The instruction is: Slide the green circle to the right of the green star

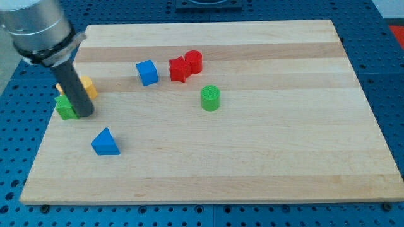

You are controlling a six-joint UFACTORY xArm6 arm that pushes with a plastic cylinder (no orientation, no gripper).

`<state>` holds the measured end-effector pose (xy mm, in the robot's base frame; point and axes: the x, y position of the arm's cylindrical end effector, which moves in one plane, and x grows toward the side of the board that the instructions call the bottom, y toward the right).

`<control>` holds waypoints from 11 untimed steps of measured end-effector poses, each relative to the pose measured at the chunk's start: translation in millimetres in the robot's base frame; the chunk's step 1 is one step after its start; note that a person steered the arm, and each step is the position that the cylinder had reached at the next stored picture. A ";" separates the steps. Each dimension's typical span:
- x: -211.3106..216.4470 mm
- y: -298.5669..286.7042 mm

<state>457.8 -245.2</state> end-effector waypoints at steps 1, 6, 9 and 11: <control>0.5 -5.6; 12.1 300.0; -25.1 242.8; -26.9 190.9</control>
<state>430.9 -54.2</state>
